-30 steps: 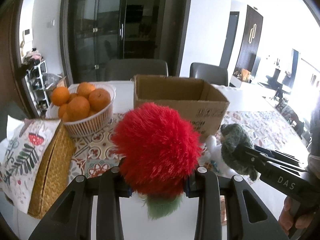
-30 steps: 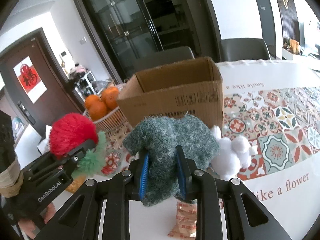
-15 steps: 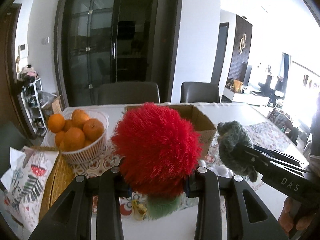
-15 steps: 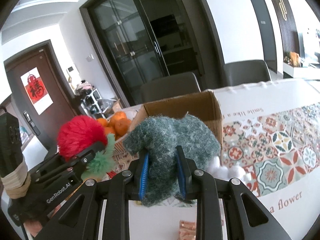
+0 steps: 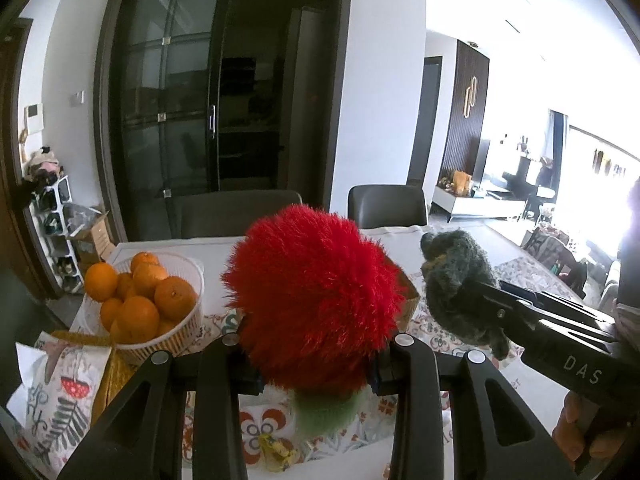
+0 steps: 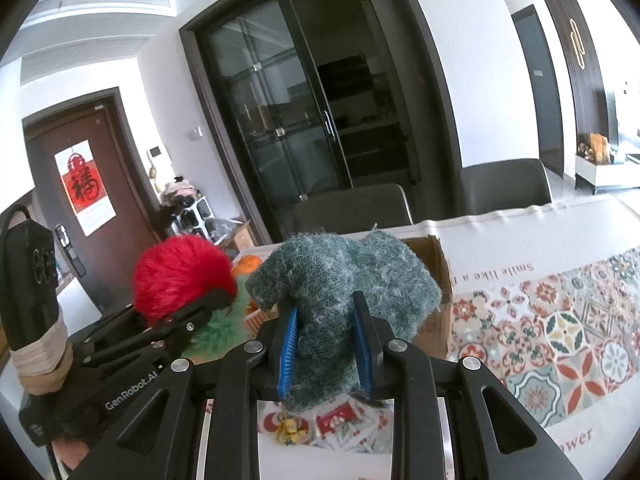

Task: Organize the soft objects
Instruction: 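Lift the red pom-pom plush with the left tool while the right tool carries the green plush to the box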

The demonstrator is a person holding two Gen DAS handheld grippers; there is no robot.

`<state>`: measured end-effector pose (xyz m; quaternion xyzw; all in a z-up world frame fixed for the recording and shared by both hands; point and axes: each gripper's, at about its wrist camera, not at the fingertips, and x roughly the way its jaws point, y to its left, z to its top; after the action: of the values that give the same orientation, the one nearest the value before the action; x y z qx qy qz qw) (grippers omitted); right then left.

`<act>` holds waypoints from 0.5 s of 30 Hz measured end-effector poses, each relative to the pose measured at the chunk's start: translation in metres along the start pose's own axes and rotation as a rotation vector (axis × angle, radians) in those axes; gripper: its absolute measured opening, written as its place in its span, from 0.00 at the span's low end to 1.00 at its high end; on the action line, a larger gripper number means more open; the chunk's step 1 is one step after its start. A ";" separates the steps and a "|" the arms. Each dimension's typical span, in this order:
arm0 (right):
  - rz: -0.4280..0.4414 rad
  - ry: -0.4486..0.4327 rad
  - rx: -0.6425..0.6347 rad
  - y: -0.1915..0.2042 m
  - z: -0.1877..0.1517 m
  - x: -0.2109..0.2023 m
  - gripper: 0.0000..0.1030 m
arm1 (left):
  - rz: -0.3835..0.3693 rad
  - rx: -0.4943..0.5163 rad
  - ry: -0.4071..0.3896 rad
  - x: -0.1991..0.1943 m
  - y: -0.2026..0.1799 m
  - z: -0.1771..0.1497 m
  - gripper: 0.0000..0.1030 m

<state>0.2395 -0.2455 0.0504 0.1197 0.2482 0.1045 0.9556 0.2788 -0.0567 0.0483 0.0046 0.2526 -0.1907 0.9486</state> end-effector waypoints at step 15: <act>-0.013 -0.026 -0.042 -0.004 0.026 0.023 0.25 | -0.009 0.040 -0.039 0.025 0.001 0.025 0.34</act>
<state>0.2729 -0.2478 0.0615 0.0991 0.2345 0.1019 0.9617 0.3111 -0.0671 0.0586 0.0187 0.2301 -0.2001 0.9522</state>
